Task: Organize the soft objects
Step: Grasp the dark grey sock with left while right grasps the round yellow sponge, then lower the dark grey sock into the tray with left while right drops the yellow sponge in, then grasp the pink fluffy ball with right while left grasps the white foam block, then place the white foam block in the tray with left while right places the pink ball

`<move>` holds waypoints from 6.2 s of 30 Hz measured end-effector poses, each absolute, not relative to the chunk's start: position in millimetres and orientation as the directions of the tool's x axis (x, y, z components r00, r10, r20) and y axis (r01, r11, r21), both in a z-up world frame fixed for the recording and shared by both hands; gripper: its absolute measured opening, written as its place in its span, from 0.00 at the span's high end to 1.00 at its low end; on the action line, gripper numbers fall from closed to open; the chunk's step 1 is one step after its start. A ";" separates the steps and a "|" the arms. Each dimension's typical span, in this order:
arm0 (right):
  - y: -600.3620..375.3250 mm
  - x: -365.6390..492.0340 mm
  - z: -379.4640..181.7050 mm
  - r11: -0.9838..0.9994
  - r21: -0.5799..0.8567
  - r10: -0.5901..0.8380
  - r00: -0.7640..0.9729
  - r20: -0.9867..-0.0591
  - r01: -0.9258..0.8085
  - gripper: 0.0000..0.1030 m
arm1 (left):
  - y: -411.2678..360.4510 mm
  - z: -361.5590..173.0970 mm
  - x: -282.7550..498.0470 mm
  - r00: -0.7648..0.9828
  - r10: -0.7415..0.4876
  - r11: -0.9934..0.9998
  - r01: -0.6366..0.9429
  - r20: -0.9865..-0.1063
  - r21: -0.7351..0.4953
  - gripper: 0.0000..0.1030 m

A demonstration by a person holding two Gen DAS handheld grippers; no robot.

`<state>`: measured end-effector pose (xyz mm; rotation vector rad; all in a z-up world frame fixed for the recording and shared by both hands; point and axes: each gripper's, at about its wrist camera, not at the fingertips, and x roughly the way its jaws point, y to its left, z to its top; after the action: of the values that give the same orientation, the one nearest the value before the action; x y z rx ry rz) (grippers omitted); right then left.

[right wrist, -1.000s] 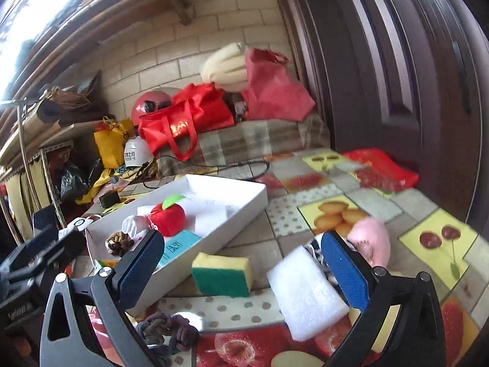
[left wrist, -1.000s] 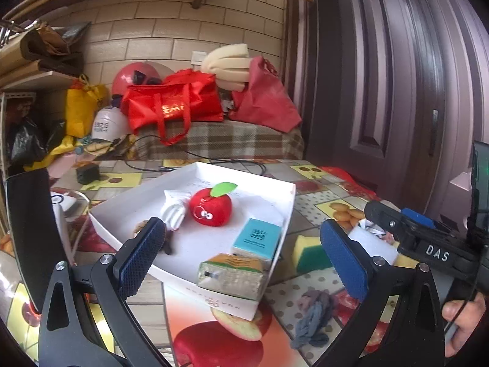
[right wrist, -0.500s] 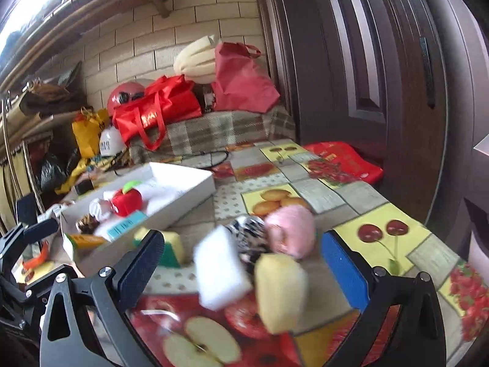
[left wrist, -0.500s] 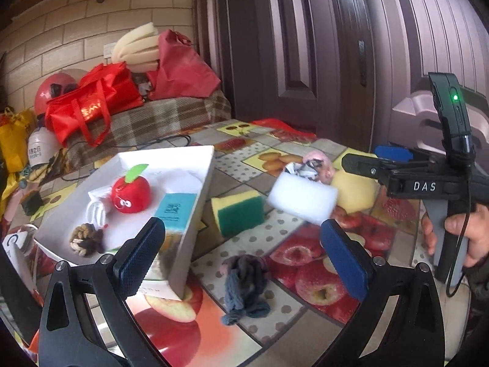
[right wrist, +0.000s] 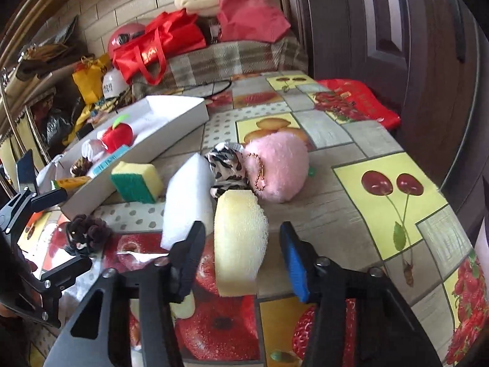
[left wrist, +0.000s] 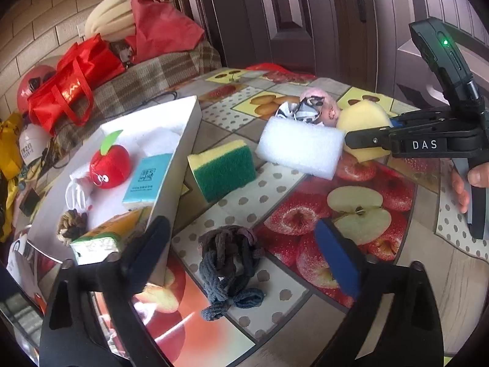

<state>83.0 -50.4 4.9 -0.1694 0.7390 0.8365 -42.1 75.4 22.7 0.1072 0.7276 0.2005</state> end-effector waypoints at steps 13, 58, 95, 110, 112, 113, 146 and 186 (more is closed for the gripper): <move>-98.0 42.6 44.7 0.656 0.149 0.739 0.590 -0.326 -0.740 0.79 | 72.7 52.0 -95.3 0.885 0.229 0.972 -0.184 -0.405 0.147 0.75; 136.9 9.1 33.9 0.401 0.033 0.831 0.349 -0.433 -0.915 0.78 | 254.2 55.5 -85.9 0.685 0.639 0.720 -0.693 -0.349 -0.041 0.74; 164.9 59.2 31.8 0.525 0.201 0.799 0.397 -0.452 -0.827 0.16 | 287.0 53.7 -80.9 0.599 0.712 0.610 -0.786 -0.367 -0.099 0.05; 149.7 21.2 43.9 0.524 0.050 0.812 0.481 -0.331 -0.850 0.15 | 273.0 58.7 -103.7 0.622 0.735 0.606 -0.781 -0.269 -0.148 0.00; 145.6 11.4 44.3 0.520 -0.005 0.808 0.494 -0.322 -0.854 0.15 | 270.1 59.0 -105.8 0.638 0.718 0.621 -0.768 -0.277 -0.158 0.00; 143.8 7.4 43.5 0.525 -0.034 0.798 0.506 -0.328 -0.851 0.15 | 266.2 59.6 -107.1 0.645 0.715 0.629 -0.762 -0.270 -0.155 0.00; -75.1 169.0 16.5 0.631 0.424 0.760 0.410 -0.504 -0.650 0.13 | 42.1 37.4 54.1 0.788 0.227 0.974 -0.191 -0.572 0.123 0.01; -90.6 190.9 -2.4 0.585 0.610 0.809 0.342 -0.477 -0.534 0.41 | 56.9 13.1 82.9 0.673 -0.007 0.999 0.029 -0.739 0.017 0.00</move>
<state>190.9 -90.6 -2.4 0.3777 0.8379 0.9006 82.9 56.9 13.1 0.0276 0.8321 -0.0204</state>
